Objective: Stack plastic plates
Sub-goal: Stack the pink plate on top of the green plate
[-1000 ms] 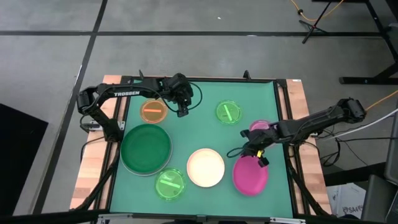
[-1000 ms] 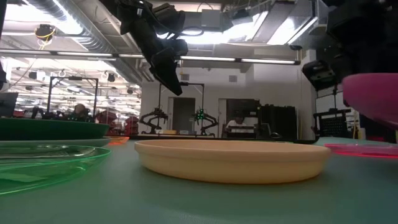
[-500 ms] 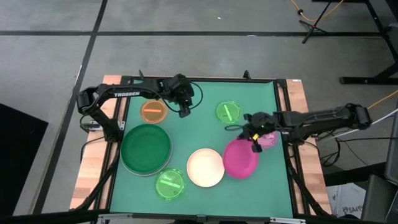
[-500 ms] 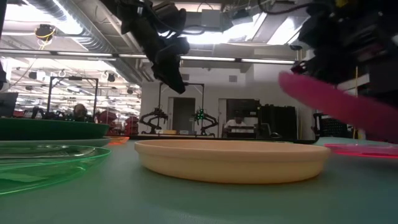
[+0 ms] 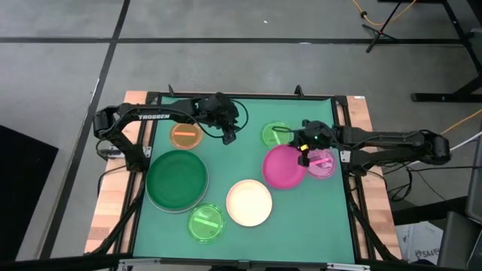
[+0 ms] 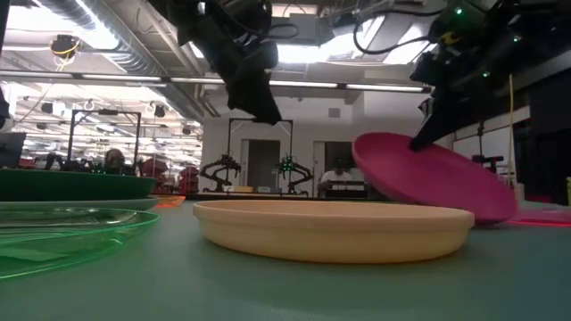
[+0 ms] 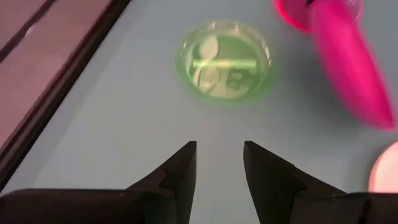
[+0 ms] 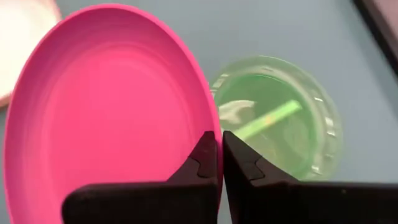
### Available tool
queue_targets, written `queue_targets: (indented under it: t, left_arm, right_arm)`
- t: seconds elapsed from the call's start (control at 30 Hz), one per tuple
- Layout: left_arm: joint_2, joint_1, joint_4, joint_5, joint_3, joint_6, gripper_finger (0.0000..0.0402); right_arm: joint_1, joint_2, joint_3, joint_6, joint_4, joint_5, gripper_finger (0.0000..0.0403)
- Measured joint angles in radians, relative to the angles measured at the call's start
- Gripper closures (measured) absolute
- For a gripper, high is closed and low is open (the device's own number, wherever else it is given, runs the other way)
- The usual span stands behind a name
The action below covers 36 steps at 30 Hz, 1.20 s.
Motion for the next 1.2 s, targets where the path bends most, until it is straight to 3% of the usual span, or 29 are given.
queue_targets:
  t: [0.27,0.57,0.9,1.2]
  left_arm:
    - [0.000,-0.023,0.171,-0.001,0.000,-0.048,0.0275]
    - [0.000,-0.066,0.368,-0.027,0.000,-0.051,0.0275]
    - [0.000,-0.116,0.414,-0.241,0.000,-0.048,0.0275]
    - [0.000,-0.117,0.419,-0.251,0.000,-0.048,0.0275]
  right_arm:
    - [-0.058,0.000,0.000,0.003,0.013,0.121,0.0403]
    - [-0.090,0.000,0.001,-0.019,0.185,0.239,0.0403]
    - [-0.088,0.001,0.001,-0.024,0.348,0.333,0.0403]
    - [-0.087,0.009,0.001,-0.033,0.472,0.345,0.0403]
